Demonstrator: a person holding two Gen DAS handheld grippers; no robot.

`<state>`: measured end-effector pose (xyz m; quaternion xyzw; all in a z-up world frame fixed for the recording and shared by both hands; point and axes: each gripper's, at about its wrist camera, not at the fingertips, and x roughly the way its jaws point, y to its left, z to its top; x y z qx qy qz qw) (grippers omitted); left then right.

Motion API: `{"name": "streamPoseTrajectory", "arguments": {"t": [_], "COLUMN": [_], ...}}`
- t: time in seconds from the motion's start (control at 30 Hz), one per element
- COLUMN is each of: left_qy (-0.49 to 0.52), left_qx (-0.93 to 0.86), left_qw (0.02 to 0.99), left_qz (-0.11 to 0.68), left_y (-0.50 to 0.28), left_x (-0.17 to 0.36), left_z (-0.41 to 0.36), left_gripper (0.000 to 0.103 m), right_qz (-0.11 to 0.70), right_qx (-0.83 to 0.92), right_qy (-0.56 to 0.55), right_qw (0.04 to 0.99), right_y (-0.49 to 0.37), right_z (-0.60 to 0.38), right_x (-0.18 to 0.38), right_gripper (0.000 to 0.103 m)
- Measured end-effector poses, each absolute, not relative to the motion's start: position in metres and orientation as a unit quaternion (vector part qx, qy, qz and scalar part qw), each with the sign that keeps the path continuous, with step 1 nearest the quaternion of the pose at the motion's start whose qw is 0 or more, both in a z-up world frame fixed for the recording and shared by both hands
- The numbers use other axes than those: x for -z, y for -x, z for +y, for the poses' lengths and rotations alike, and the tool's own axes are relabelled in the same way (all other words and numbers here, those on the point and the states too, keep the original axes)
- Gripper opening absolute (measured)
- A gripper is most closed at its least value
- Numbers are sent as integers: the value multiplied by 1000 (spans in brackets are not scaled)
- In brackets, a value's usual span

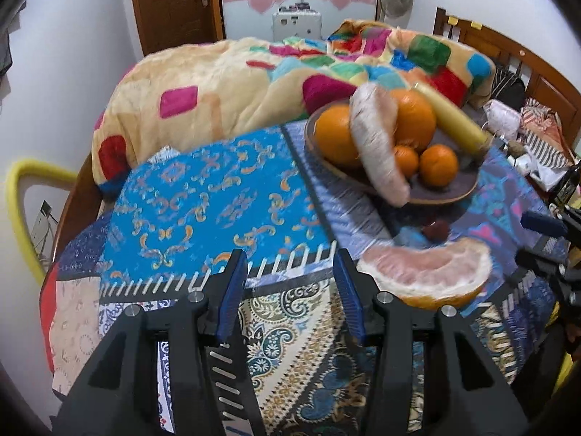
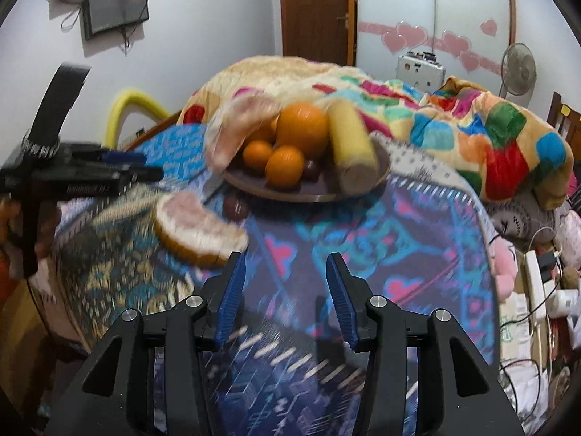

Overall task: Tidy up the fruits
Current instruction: 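Place the tangerine on the plate with the left gripper while the right places the date there, then grasp a large pomelo segment with the right gripper while the left grasps another dark red date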

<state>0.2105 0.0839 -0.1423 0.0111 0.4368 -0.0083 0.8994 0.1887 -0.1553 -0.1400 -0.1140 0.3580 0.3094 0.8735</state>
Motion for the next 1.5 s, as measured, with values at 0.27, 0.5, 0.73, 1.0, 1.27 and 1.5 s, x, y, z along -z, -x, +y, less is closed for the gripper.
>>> {"name": "streamPoseTrajectory", "arguments": {"t": [0.27,0.5,0.73,1.0,1.27,1.5], "left_qy": [-7,-38,-23,-24,-12,11], "left_qx": [31,44,96,147,152,104], "left_qw": [890,890,888,887,894,910], "left_qz": [456,453,450,437,421,401], "left_y": [-220,-195,-174,-170,-164,-158], "left_x": [155,151,149,147,142,131], "left_z": [77,58,27,-24,-31,3], "left_gripper": [50,50,50,50,50,50], "right_qz": [364,365,375,391,389,374], "right_qx": [-316,-292,-252,-239,-237,-267], "right_qy": [119,112,97,99,80,75], "right_qw": [868,877,887,883,887,885], "right_y": [-185,-197,-217,-235,-231,-213], "right_z": [-143,-148,-174,-180,-191,-172], "right_x": [153,155,154,153,141,128], "right_gripper": [51,51,51,51,51,64]}}
